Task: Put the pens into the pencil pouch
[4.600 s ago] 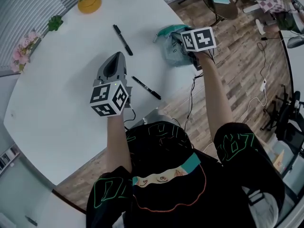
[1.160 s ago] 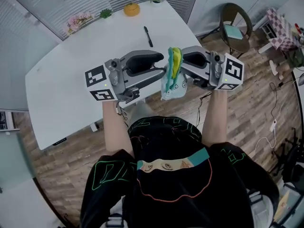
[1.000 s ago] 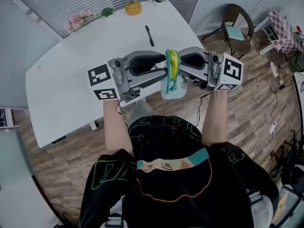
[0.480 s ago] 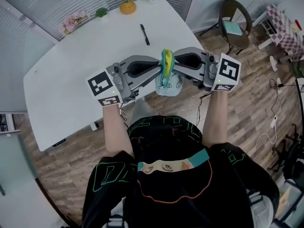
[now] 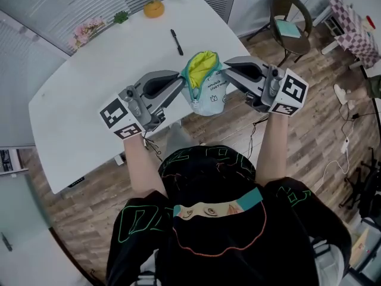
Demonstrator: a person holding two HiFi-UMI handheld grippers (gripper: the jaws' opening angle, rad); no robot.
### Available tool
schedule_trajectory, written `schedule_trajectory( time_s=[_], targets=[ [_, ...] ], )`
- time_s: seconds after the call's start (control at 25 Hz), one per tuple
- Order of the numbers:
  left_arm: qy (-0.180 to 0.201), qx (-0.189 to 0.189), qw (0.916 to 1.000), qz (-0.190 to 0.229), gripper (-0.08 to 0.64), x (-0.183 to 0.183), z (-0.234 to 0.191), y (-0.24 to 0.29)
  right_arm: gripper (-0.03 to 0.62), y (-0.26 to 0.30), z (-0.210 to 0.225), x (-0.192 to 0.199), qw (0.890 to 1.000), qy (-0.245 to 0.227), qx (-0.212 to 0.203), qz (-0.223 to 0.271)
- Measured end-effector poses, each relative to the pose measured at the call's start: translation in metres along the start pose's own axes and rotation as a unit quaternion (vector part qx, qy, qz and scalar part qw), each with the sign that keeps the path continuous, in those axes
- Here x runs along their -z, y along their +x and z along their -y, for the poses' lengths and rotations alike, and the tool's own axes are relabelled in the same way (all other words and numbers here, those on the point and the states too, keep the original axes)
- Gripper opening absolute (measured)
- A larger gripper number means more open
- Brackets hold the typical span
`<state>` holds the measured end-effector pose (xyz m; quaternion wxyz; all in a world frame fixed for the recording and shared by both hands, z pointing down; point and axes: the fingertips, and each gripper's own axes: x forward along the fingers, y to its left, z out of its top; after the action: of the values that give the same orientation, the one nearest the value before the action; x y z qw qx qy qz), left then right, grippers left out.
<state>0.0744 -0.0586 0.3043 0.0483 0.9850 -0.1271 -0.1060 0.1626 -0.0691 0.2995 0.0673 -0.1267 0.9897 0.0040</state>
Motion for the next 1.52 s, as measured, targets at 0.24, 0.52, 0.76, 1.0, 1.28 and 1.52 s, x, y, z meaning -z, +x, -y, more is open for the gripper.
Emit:
schedule_trajectory(
  time_s=[0.24,0.52,0.76,1.0,1.28,1.52],
  targets=[
    [0.006,-0.015,0.9996,0.022,0.002,-0.004,0.0,-0.018,0.005,-0.004,0.002,0.015,0.998,0.051,-0.013,0.035],
    [0.004,-0.051,0.9979,-0.039,0.002,0.019,0.002,-0.058,0.028,0.025,-0.009,0.053,0.992,0.127,-0.009,0.001],
    [-0.006,-0.082,0.9946,-0.064,0.003,0.037,-0.009,-0.053,0.066,0.019,0.015,0.068,0.987,0.156,0.021,-0.021],
    [-0.01,-0.101,0.99,-0.097,0.003,0.046,-0.021,-0.074,0.067,0.029,0.051,0.077,0.975,0.177,0.128,-0.025],
    [-0.009,-0.135,0.9776,-0.162,0.003,0.059,-0.036,-0.099,0.068,0.047,0.076,0.123,0.938,0.165,0.232,-0.195],
    [-0.018,-0.146,0.9744,-0.17,0.003,0.057,-0.05,-0.125,0.068,0.08,0.079,0.153,0.913,0.165,0.243,-0.282]
  ],
)
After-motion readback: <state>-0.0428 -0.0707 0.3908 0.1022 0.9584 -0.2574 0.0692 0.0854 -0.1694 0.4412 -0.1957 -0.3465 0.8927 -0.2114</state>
